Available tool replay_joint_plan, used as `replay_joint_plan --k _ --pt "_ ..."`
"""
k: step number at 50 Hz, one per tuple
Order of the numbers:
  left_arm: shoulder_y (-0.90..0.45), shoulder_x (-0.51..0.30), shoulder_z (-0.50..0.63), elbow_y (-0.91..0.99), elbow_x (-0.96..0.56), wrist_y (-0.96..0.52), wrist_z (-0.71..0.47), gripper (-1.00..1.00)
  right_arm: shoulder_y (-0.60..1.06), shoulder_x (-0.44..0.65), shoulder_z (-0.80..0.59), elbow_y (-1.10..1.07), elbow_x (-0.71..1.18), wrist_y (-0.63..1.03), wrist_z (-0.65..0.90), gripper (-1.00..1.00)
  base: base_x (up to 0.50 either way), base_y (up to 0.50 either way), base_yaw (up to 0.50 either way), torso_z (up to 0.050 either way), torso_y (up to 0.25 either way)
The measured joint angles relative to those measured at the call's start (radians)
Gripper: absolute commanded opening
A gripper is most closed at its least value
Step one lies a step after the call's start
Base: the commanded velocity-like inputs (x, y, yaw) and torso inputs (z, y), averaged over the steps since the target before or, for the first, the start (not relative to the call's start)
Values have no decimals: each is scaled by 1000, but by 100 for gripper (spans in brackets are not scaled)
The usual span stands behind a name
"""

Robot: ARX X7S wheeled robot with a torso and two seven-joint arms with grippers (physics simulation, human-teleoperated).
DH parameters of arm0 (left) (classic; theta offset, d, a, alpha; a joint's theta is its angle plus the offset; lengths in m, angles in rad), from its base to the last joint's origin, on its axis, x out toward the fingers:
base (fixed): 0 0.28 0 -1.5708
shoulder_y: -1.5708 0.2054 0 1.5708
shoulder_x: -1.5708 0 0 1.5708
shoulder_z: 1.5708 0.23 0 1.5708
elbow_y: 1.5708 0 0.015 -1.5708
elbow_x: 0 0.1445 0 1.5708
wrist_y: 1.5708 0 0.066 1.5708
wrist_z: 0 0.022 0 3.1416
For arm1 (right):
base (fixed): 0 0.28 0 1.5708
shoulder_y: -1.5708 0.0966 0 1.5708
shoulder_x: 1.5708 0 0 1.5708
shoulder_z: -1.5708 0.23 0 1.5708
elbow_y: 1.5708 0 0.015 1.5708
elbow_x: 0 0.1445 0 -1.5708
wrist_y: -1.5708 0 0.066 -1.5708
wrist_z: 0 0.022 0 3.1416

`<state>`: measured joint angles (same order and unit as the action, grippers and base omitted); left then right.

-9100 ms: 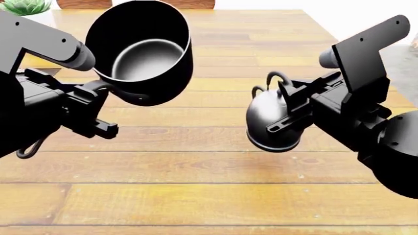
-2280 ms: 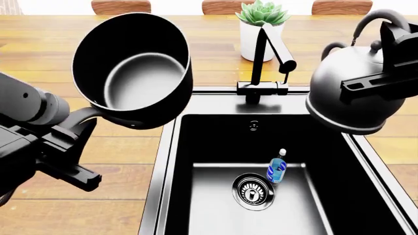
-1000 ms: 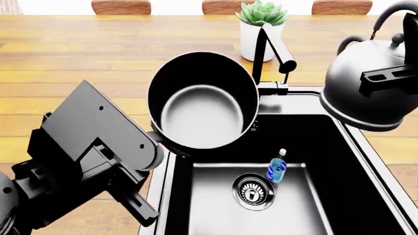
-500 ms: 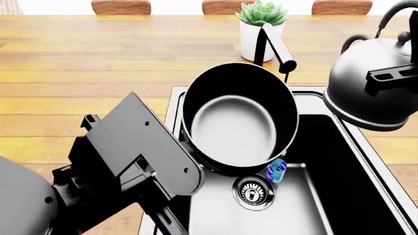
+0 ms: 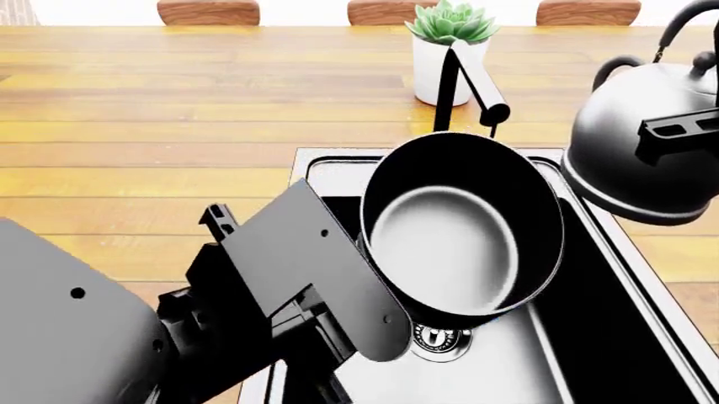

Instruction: Pick the teapot and pot and place them in the sink. Then turn on the water.

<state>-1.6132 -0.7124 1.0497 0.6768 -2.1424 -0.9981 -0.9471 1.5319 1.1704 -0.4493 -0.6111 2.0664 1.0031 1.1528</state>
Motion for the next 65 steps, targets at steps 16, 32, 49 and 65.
replay_joint_plan --k 16,32,49,65 --pt "32 82 37 -52 37 -5 44 -100 4 6 0 3 -1 4 -3 -100 0 0 0 2 3" --pt "82 147 68 -122 103 -9 108 -100 15 4 -3 10 1 10 -3 -100 0 0 0 1 4" --pt "177 190 109 -158 197 2 163 -100 10 6 -4 9 -2 8 -7 -100 0 0 0 1 3" --pt "263 215 141 -188 288 22 219 -100 17 -7 -17 10 -2 13 3 -100 0 0 0 2 4"
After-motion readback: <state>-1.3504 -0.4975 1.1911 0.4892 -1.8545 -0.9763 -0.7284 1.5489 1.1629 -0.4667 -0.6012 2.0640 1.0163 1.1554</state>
